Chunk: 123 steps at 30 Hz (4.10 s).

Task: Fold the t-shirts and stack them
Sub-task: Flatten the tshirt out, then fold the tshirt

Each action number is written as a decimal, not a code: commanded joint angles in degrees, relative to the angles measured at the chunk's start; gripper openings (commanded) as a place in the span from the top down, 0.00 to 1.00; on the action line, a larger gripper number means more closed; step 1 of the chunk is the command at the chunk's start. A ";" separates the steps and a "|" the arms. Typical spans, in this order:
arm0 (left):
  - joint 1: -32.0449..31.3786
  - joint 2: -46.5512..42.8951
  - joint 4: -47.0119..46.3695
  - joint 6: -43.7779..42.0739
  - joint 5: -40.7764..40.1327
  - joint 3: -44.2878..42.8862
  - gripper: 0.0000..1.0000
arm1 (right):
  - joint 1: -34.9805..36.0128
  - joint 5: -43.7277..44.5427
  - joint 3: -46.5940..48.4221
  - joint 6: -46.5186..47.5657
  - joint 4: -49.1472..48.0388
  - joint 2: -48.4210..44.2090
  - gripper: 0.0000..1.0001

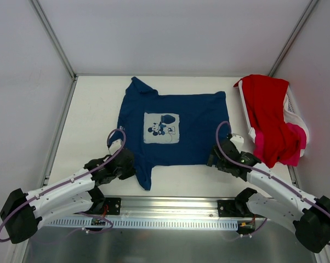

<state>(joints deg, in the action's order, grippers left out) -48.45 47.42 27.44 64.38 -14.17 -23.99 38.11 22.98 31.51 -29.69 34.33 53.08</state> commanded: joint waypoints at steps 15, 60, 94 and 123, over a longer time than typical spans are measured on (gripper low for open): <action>-0.68 -6.46 3.49 -1.98 -2.79 0.34 1.00 | -0.67 8.13 -0.93 -17.25 -4.88 7.90 0.13; -0.68 -4.09 5.78 -1.45 -5.69 -1.15 1.00 | -10.33 -0.56 -6.02 -12.06 -16.30 12.84 0.18; -0.34 5.22 7.19 -15.86 -14.12 -20.74 1.00 | -8.66 5.66 3.38 -11.18 9.18 -9.76 0.99; 21.28 24.56 -8.10 -28.43 -12.90 -31.38 1.00 | -16.74 9.98 18.04 -3.62 -2.77 21.96 1.00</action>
<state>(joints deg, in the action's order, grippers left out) -28.97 70.83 23.59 38.41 -26.70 -51.44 22.68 30.33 45.01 -35.05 32.36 72.69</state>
